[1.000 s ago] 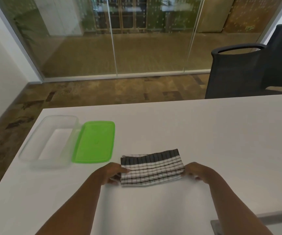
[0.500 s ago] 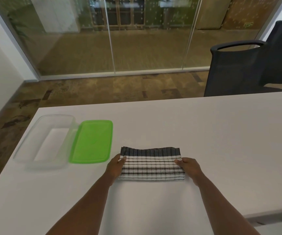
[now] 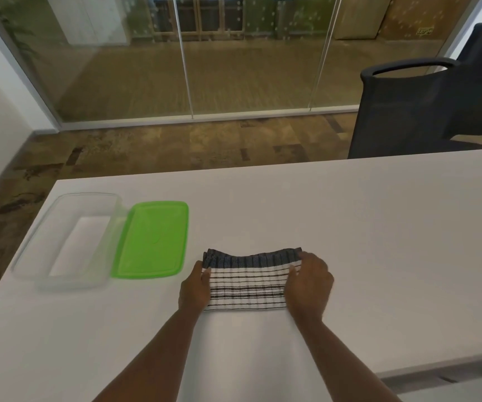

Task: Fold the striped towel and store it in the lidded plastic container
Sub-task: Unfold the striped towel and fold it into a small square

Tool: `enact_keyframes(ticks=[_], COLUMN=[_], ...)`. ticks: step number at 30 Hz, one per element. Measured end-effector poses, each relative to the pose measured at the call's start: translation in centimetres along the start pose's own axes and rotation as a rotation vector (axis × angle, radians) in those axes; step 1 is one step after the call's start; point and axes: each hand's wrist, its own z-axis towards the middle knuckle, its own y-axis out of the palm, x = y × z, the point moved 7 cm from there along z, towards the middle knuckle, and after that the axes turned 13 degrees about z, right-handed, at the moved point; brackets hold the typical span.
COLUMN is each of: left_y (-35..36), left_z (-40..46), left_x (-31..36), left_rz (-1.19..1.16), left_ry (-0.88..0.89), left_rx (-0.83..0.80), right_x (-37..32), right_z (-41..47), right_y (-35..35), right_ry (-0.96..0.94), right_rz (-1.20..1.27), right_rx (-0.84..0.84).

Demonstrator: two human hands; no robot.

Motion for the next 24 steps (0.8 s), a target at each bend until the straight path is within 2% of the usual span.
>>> enact_keyframes(ticks=[2, 3, 5, 7, 12, 16, 21, 24], left_y=[0.1, 0.1, 0.1, 0.3, 0.3, 0.5, -0.2, -1.6], left_z=[0.0, 0.1, 0.2, 0.2, 0.2, 0.4, -0.4, -0.8], left_x=[0.0, 0.1, 0.0, -0.1, -0.5, -1.1, -1.7, -0.9], left_rz=[0.015, 0.027, 0.041, 0.040, 0.016, -0.045, -0.124, -0.033], left_ry=[-0.020, -0.034, -0.068, -0.102, -0.168, -0.215, -0.338, -0.284], left_rx=[-0.001, -0.002, -0.008, -0.023, -0.044, -0.046, 0.043, 0.189], right_x=[-2.9, -4.1, -5.1, -4.1, -0.3, 3.0, 4.2, 4.7], right_z=[-1.0, -1.9, -4.0, -5.5, -3.6, -1.3, 0.2, 0.7], right_y=[1.7, 3.2, 6.6, 9.2, 8.4, 5.9, 1.8, 1.2], right_ry=[-0.242, -0.335, -0.453, -0.496, -0.357, -0.115, 0.351, 0.560], right_rz=[0.059, 0.086, 0.070, -0.061, -0.197, -0.313, -0.127, 0.019], right_rx=[-0.124, -0.257, -0.581, -0.750, -0.626, -0.528, -0.292, -0.279])
